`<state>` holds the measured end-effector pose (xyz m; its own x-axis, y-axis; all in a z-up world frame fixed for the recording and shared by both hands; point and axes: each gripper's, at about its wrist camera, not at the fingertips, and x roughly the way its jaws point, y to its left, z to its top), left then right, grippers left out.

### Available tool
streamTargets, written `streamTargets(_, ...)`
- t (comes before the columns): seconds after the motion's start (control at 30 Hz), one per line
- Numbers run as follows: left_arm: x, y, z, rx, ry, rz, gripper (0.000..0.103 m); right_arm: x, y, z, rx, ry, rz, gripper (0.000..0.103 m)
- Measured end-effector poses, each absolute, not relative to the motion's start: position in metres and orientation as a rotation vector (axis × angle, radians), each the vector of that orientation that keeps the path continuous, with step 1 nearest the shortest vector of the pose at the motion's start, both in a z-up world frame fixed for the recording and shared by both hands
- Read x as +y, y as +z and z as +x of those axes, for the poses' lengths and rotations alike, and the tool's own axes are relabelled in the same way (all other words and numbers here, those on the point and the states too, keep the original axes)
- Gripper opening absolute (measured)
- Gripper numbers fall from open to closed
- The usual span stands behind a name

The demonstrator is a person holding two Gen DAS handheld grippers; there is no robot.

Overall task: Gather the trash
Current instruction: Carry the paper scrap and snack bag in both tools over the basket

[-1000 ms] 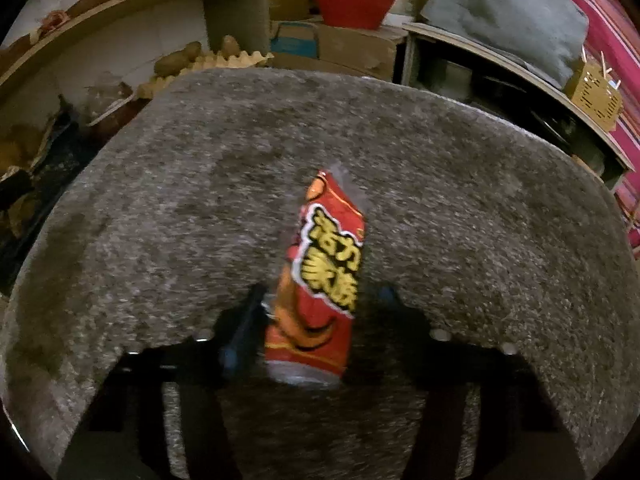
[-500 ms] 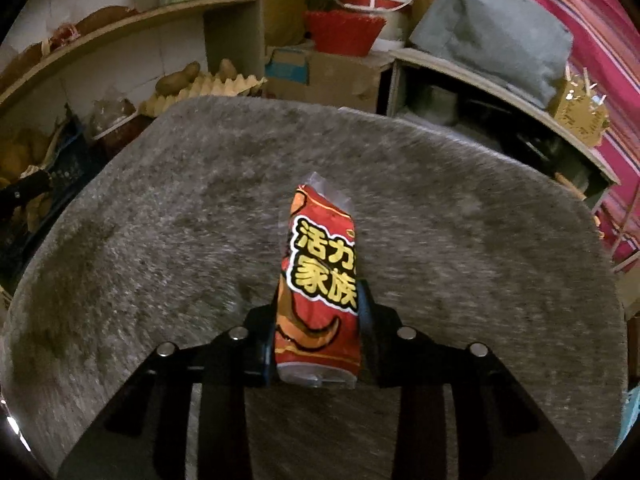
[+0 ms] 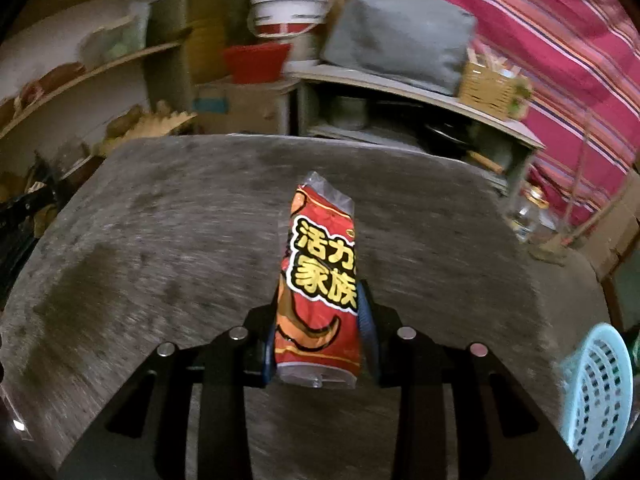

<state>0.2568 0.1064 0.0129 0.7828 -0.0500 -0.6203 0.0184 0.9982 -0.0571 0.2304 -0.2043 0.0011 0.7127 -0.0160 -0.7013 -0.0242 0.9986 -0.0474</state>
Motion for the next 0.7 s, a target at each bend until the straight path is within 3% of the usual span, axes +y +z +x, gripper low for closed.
streamTargets(0.7,-0.079,0.019,0.25,0.654,-0.276,0.049,0.036,-0.373,0.005,0.161,0.759,-0.24,0.056,0.034)
